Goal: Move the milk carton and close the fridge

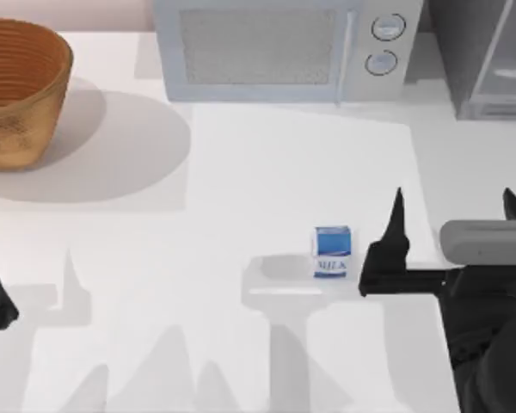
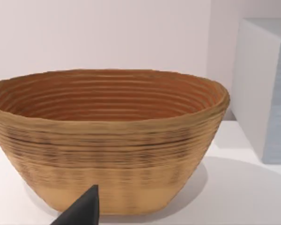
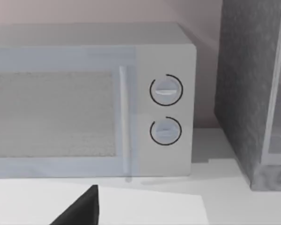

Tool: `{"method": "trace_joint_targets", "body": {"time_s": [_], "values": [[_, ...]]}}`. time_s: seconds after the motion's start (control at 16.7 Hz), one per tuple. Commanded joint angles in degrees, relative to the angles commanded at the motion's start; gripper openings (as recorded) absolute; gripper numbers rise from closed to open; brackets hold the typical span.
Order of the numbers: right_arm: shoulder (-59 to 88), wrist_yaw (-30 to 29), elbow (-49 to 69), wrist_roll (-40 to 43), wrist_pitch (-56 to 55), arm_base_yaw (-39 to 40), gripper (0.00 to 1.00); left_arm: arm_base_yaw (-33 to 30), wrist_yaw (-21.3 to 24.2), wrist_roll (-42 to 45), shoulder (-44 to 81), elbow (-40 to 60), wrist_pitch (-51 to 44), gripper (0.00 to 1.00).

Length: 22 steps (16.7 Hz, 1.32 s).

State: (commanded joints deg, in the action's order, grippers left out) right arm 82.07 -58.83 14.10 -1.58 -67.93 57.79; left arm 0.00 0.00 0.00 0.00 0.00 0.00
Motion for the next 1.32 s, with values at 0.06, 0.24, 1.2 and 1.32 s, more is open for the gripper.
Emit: {"method": "trace_joint_targets", "body": {"time_s": [0.06,0.24,1.2,1.32], "values": [[5.9,-0.59,1.79,-0.01,-3.49,0.55,1.0,0.0,0.0,0.0,0.0,0.0,0.0,1.0],[22.32,-1.94,7.18,-0.01,-13.8,1.96,1.0,0.0,0.0,0.0,0.0,0.0,0.0,1.0],[60.95,-2.89,21.14,-1.01,-33.44,3.43,1.0,0.0,0.0,0.0,0.0,0.0,0.0,1.0],[59.62,-2.94,21.77,-0.9,-33.85,3.38,1.0,0.0,0.0,0.0,0.0,0.0,0.0,1.0]]}}
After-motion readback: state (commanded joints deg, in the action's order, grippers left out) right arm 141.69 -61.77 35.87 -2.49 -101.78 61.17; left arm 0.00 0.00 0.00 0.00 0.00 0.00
